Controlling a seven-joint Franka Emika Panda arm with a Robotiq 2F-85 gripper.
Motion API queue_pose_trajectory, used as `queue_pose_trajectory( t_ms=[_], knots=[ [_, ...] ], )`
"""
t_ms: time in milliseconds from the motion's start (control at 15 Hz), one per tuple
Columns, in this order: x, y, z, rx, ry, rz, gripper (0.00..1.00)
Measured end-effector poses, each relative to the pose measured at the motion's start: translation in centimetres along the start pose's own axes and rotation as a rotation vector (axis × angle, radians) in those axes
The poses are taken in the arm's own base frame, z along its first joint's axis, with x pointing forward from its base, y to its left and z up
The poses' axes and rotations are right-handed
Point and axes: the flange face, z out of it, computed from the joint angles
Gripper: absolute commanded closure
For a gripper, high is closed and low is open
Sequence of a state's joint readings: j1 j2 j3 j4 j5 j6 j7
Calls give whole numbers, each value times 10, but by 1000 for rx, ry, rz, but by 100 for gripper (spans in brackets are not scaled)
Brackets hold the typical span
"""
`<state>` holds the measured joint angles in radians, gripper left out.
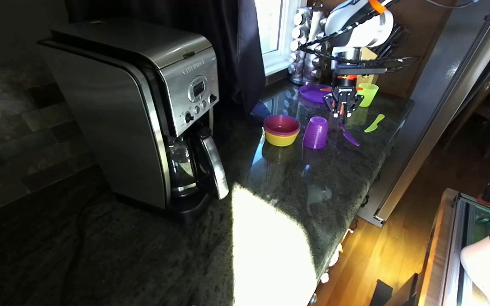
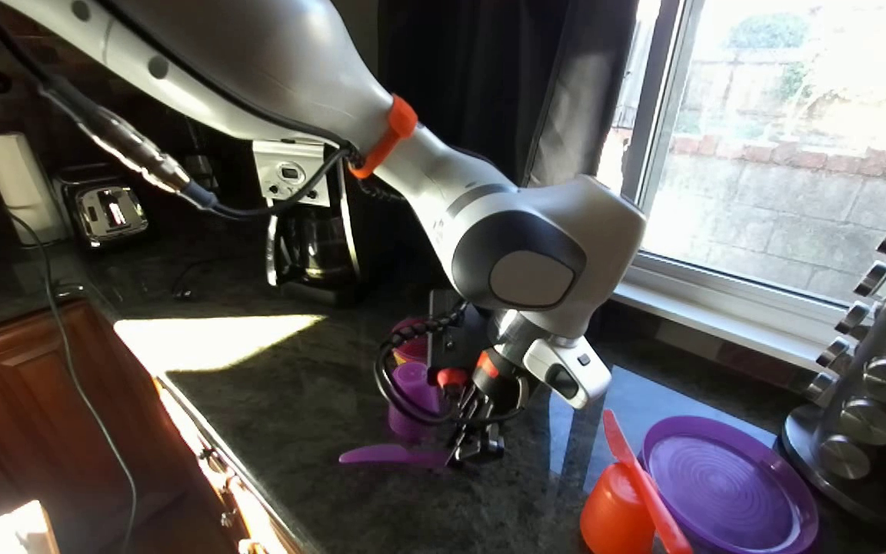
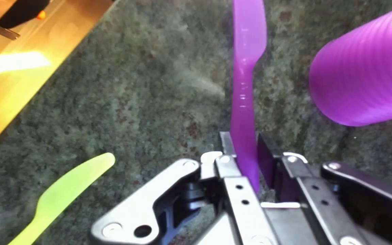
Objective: Pick up the purple knife and put it on top of the purple cup
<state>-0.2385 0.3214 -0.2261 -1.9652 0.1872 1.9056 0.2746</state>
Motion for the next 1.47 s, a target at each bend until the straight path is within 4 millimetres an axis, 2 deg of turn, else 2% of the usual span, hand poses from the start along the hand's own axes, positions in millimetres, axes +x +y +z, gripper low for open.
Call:
queue_pose_trajectory(
  t_ms=[333, 467, 600, 1133, 1467],
  knots=[
    [-24, 10, -59, 48, -26, 56, 94],
    [-30, 6, -75, 75, -7, 105, 94],
    [-35, -1, -84, 86, 4, 157, 94],
    [-47, -42, -75, 67, 12, 298, 94],
    [-44, -52, -66, 91, 64, 352, 94]
  ],
)
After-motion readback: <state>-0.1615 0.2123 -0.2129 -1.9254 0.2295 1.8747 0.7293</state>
